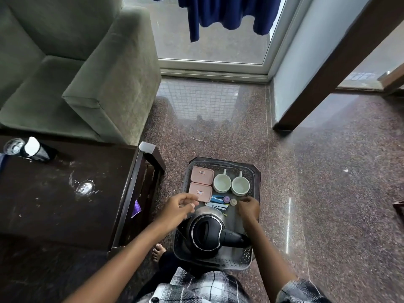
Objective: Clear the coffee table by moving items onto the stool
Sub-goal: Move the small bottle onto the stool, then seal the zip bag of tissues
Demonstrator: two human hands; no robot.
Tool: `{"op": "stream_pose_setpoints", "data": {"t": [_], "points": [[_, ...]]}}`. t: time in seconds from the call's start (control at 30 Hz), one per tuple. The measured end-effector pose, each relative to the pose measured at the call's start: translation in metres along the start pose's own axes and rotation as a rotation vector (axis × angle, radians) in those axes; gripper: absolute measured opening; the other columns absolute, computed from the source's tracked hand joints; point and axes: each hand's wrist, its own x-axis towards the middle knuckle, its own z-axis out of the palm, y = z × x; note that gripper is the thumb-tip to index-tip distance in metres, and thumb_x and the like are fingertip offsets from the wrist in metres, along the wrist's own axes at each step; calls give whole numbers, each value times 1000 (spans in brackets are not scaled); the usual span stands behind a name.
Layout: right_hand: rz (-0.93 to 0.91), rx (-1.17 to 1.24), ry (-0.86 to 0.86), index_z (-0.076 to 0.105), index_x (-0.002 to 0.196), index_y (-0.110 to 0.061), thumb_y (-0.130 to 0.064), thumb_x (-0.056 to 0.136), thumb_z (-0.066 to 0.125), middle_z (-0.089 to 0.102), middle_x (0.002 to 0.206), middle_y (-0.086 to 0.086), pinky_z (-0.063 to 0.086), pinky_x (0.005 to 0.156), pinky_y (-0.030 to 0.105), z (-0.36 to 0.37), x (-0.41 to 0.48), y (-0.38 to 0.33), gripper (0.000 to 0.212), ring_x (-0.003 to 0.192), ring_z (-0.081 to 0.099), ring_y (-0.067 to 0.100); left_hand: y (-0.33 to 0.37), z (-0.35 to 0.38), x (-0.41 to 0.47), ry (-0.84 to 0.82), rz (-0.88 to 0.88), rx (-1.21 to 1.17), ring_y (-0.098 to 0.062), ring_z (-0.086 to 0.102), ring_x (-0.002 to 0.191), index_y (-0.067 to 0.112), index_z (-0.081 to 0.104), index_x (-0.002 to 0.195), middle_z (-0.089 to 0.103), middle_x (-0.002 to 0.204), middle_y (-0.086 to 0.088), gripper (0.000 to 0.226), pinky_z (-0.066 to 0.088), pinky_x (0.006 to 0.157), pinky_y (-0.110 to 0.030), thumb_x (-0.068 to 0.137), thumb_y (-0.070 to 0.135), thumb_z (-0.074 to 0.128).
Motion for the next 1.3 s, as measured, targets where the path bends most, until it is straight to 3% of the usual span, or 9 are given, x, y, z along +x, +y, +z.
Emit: {"op": "stream_pose_setpoints", "data": {"t": [0.07, 0.13, 0.33, 0.63, 0.8, 1.03, 1.3], "points": [[-61, 131, -9, 63, 65, -16, 0, 74, 61, 69, 79, 17, 55, 64, 42, -6, -19, -15, 18, 67, 61, 26, 1, -1, 0, 1, -1, -7, -8, 59, 80, 27, 59, 92, 66, 95, 4, 25, 43, 65, -18, 91, 3, 50], [-160, 242, -78, 60, 66, -16, 5, 78, 56, 64, 72, 16, 49, 56, 30, -11, -46, -35, 25, 62, 58, 23, 0, -5, -1, 14, 4, -14, -9, 60, 81, 25, 60, 95, 67, 100, 0, 23, 44, 67, -20, 92, 5, 51], [-353, 294, -291, 61, 74, -11, 7, 84, 54, 64, 66, 9, 48, 50, 19, 7, -124, -83, 22, 55, 60, 14, -8, -39, -23, 115, 14, -152, -10, 60, 79, 9, 61, 111, 66, 103, -3, 24, 45, 63, -17, 92, 1, 48], [-264, 216, -653, 60, 74, -7, 3, 88, 47, 64, 65, 6, 45, 49, 20, 123, -258, -84, 21, 48, 59, 8, -103, -160, -102, 310, 23, -355, -8, 61, 82, 25, 61, 97, 67, 98, 5, 19, 45, 74, -24, 94, 10, 49], [-225, 141, -800, 60, 76, -8, 1, 89, 46, 63, 69, 10, 47, 48, 19, 209, -351, -67, 20, 49, 61, 9, -178, -230, -163, 400, 20, -441, -3, 59, 70, 11, 60, 110, 65, 98, -1, 22, 43, 57, -11, 93, 5, 47], [-266, 8, -925, 61, 84, -5, 0, 90, 47, 64, 73, 11, 50, 50, 20, 298, -451, -56, 17, 56, 60, 14, -256, -315, -241, 541, 12, -594, -7, 60, 80, 16, 60, 108, 66, 96, 6, 23, 45, 72, -21, 94, 7, 44], [-238, -8, -955, 62, 82, -4, 1, 89, 46, 67, 63, 7, 51, 49, 21, 372, -491, -72, 18, 50, 62, 13, -296, -391, -254, 633, 18, -702, -11, 63, 86, 22, 61, 101, 68, 100, 4, 21, 48, 79, -26, 94, 10, 45]]}}
